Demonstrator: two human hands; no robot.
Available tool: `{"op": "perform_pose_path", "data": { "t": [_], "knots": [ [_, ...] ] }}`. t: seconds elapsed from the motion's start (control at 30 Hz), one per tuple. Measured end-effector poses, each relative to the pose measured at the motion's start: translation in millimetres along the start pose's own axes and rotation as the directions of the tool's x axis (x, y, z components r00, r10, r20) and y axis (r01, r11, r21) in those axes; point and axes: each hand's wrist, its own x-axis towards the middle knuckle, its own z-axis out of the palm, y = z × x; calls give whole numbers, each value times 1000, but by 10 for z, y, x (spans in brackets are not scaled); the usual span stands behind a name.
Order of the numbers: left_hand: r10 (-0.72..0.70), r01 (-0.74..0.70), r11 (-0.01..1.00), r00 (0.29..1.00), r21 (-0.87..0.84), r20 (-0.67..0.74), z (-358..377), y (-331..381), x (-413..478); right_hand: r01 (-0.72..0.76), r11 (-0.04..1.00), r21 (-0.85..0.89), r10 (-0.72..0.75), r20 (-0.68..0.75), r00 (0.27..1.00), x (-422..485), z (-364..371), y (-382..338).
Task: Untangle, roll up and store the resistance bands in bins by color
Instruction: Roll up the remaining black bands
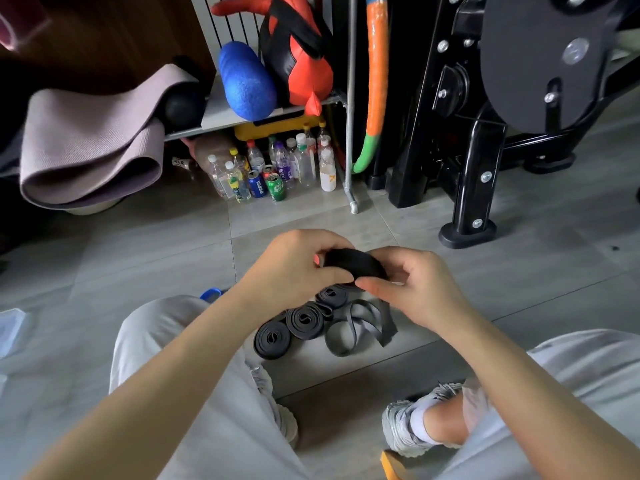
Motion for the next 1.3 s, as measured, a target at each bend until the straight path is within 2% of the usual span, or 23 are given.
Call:
{"op": "perform_pose_path", "data": {
  "t": [0.1, 0.17, 0.23, 0.3, 0.4, 0.47, 0.5, 0.53, 0.6, 0.63, 0.67, 0.73, 0.8, 0.83, 0.93, 0.97, 1.03, 1.13, 1.2, 1.3],
  "knots": [
    [-43, 26, 976, 996, -214, -72, -47, -18, -12, -36, 986, 165, 36, 4, 999, 17, -71, -17],
    [-97, 43, 899, 990, -437, -103, -48, -53, -35, -41, 980, 197, 39, 11, 999, 13, -92, 4],
    [-153, 49, 735, 984, -676, -95, -9, -76, -58, -37, 962, 270, 38, 1, 999, -3, -92, 13],
    [-201, 58, 551, 977, -832, -65, 74, -80, -70, -6, 939, 345, 14, -19, 1000, -9, -63, 4],
    [-233, 83, 345, 973, -935, 1, 231, -31, -87, 49, 908, 416, -7, -102, 995, -12, 27, 8],
    [-249, 114, 278, 968, -954, 43, 305, -23, -93, 57, 912, 406, 7, -155, 988, -18, 62, 54],
    [-264, 137, 312, 963, -940, 52, 320, -39, -92, 51, 927, 372, 10, -160, 987, -28, 67, 86],
    [-269, 154, 430, 962, -889, 36, 313, -62, -88, 35, 944, 327, 16, -150, 989, -42, 55, 91],
    [-191, 122, 805, 980, -580, -59, 253, -128, -80, -5, 972, 233, 33, -115, 993, -65, 18, 133],
    [-112, 73, 922, 990, -380, -82, 212, -144, -72, -24, 985, 172, 40, -92, 995, -61, 7, 162],
    [-37, 23, 977, 997, -210, -65, 166, -126, -67, -33, 995, 96, 40, -68, 997, -50, 2, 166],
    [84, -85, 995, 996, 43, 29, 107, -64, -48, -2, 994, -106, 1, -11, 1000, -17, 18, 167],
    [146, -163, 963, 985, 215, 92, 68, 5, -21, 38, 974, -224, -35, 15, 999, 16, 30, 139],
    [147, -163, 957, 986, 242, 83, 44, 24, -6, 44, 979, -198, -42, 15, 999, 31, 31, 120],
    [94, -93, 985, 996, 147, 0, -26, 22, 50, 3, 1000, 20, -2, -36, 999, 60, 10, 42],
    [67, -65, 995, 997, 70, -31, -37, 0, 70, -14, 998, 69, 17, -47, 999, 80, 8, 54],
    [1, -17, 982, 996, -187, -87, -46, -46, 86, -35, 991, 129, 41, -46, 998, 107, 17, 86],
    [-118, 33, 825, 986, -564, -115, 11, -109, 63, -22, 973, 230, 40, -76, 996, 115, 47, 68],
    [-194, 40, 696, 972, -717, -135, 67, -122, 50, -9, 951, 308, 42, -103, 994, 138, 49, 6],
    [-252, 45, 451, 964, -891, -79, 125, -109, 91, 12, 956, 294, 29, -137, 990, 237, -5, -81]
  ]
}}
